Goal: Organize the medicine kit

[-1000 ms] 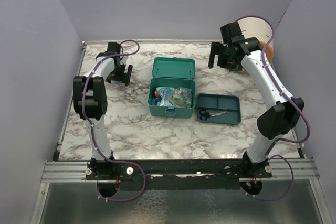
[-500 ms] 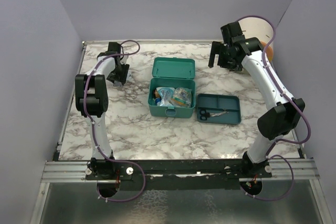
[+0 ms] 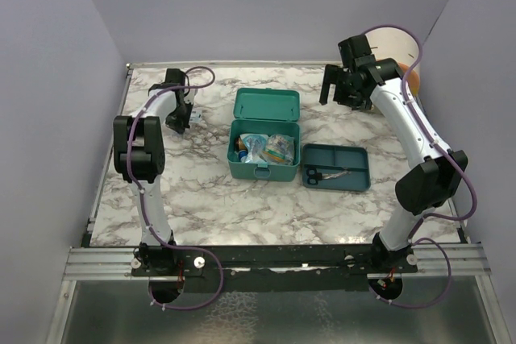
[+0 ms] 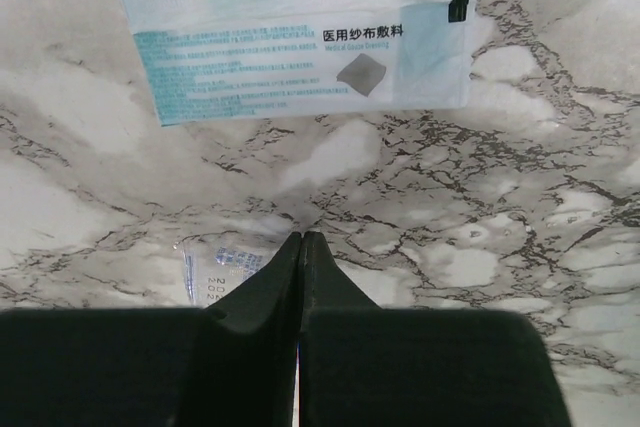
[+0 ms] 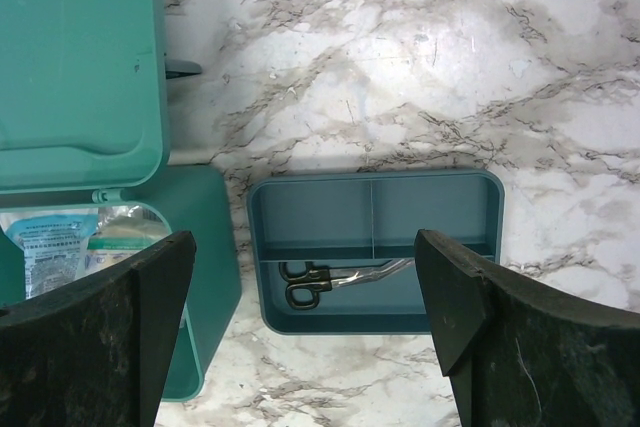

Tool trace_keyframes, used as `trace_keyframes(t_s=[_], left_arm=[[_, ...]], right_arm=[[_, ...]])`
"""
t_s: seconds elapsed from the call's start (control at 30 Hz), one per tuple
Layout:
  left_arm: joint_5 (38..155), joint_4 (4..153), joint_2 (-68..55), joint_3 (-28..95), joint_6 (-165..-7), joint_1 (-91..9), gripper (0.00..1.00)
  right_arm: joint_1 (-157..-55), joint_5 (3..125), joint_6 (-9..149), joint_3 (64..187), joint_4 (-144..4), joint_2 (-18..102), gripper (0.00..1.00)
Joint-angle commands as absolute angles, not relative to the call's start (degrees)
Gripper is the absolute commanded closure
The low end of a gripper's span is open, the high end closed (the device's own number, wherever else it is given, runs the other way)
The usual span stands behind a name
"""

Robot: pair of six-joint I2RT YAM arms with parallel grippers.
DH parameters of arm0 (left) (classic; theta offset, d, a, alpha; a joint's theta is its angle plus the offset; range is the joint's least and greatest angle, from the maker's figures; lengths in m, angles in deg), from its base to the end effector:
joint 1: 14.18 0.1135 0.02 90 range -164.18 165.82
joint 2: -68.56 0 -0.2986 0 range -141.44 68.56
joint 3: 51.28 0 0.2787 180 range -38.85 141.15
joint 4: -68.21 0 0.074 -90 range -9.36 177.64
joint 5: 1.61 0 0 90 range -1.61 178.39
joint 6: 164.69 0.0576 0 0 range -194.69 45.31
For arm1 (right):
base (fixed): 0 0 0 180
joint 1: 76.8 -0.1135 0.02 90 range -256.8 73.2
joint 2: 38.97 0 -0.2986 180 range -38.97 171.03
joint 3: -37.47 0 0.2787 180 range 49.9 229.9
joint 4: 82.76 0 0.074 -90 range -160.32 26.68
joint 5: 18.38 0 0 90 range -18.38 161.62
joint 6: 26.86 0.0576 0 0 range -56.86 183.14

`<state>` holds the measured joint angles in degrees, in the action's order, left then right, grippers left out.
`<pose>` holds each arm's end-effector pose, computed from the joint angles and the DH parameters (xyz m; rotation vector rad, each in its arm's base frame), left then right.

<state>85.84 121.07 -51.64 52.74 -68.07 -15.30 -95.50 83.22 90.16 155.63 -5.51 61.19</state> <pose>0.4849 -0.0069 0.1711 0.1760 2.7715 0.0864 0.3868 0.1187 0.3815 0.2581 2.5589 0.0340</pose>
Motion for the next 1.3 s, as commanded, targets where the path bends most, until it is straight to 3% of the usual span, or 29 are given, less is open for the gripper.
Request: trace_keyframes(t_s=[0.0,0.27,0.57,0.8,1.0,1.27], left_arm=[[86.66,123.36,-46.1,53.93,-65.86,-14.8,1.0],[91.09,133.52,-44.46,69.72,-63.23,-17.29,1.0],[97.34,140.84,-48.66,87.98,-59.85,-37.22,1.0],[106.76,141.02,-52.14,91.88,-56.62,-45.26,1.0],[113.37,140.89,-54.63,93.77,-53.55,-49.57,1.0],[115.56,138.59,-60.08,99.52,-55.41,-56.62,1.0]], right_arm=[[-95.5,84.45,90.73,155.3,-7.12,60.03,0.08],[-95.52,86.42,91.63,156.37,-8.19,60.42,0.08],[-90.56,88.44,93.47,162.63,-9.04,60.88,0.0],[-84.85,94.07,94.18,170.33,-10.35,58.57,0.0],[-82.88,102.82,93.67,167.92,-15.85,52.14,0.0],[-82.57,105.75,91.31,169.01,-16.48,49.03,0.0]])
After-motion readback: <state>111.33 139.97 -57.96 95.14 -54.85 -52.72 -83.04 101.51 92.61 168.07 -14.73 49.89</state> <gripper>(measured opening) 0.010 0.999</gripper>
